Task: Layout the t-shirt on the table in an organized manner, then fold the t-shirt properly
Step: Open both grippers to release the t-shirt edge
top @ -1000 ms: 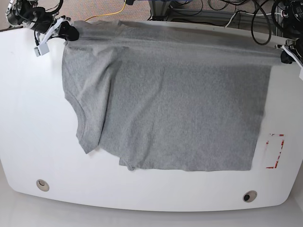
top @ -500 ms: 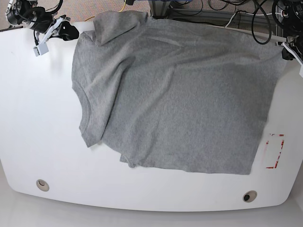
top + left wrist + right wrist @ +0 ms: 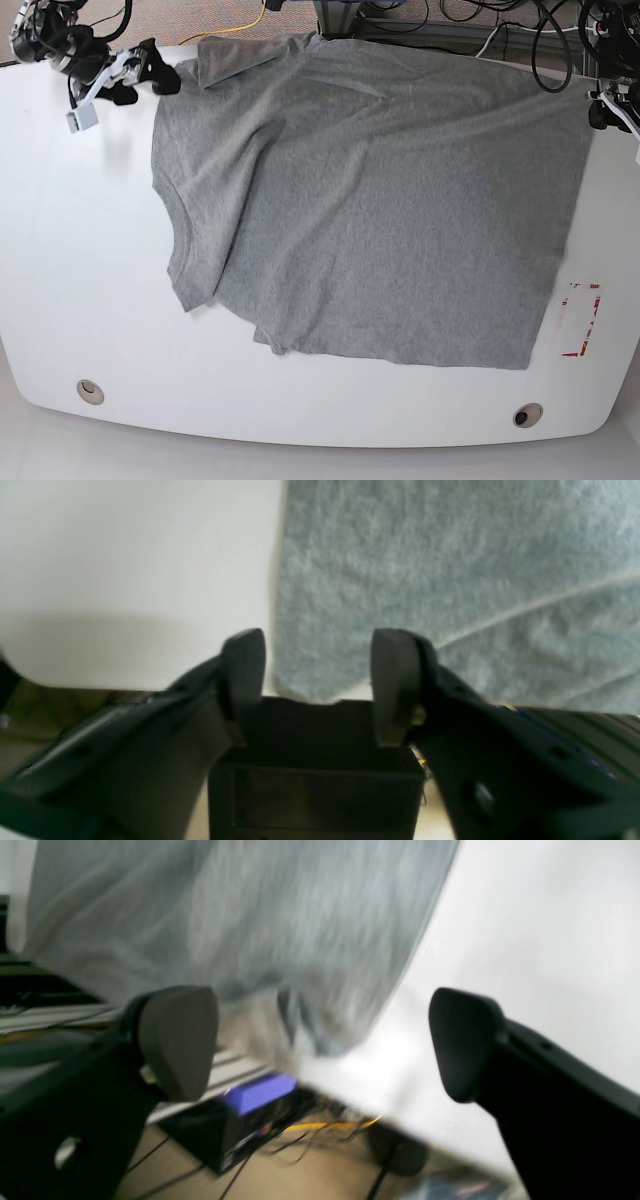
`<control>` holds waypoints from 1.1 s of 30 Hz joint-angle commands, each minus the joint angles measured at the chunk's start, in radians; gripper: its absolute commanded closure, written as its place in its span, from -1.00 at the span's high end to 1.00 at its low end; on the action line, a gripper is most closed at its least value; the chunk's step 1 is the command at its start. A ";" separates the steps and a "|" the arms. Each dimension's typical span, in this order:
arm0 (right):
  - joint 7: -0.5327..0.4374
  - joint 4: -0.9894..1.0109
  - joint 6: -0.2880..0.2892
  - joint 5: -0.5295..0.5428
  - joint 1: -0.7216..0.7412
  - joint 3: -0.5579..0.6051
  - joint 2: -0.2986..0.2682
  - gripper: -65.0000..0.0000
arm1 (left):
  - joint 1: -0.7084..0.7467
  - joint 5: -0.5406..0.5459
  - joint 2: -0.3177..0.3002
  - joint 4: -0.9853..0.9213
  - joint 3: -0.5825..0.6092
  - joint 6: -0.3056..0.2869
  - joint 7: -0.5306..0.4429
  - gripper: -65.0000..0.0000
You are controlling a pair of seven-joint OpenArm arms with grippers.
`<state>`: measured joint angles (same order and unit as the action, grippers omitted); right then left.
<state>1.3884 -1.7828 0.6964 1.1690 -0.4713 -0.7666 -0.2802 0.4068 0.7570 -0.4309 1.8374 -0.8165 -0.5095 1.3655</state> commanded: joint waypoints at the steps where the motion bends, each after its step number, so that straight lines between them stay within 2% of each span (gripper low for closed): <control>1: -0.031 -0.013 0.002 -0.047 0.105 -0.008 -0.018 1.00 | -0.013 0.006 -0.033 0.014 -0.011 0.004 -0.013 0.07; 10: -0.031 0.001 0.002 -0.340 0.409 0.011 0.005 1.00 | -0.073 0.012 -0.052 0.015 -0.030 -0.001 -0.013 0.06; 17: -0.045 0.203 0.002 -0.528 0.668 0.086 -0.015 1.00 | -0.153 0.012 -0.052 0.015 -0.024 -0.001 -0.013 0.06; 24: -0.228 0.446 0.002 -0.620 0.808 0.190 -0.037 1.00 | -0.213 0.012 -0.052 0.015 -0.022 -0.001 -0.013 0.06; 28: -0.317 0.582 0.002 -0.644 0.862 0.261 -0.044 1.00 | -0.219 0.012 -0.052 0.015 -0.022 -0.001 -0.013 0.06; 33: -0.399 0.711 0.002 -0.647 0.894 0.296 -0.044 1.00 | -0.219 0.011 -0.052 0.015 -0.022 -0.001 -0.013 0.06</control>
<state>1.0458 -1.1263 0.6971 0.5091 0.3813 -0.4786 -0.3023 0.1947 0.7616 -0.4603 1.8385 -0.8322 -0.5102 1.3685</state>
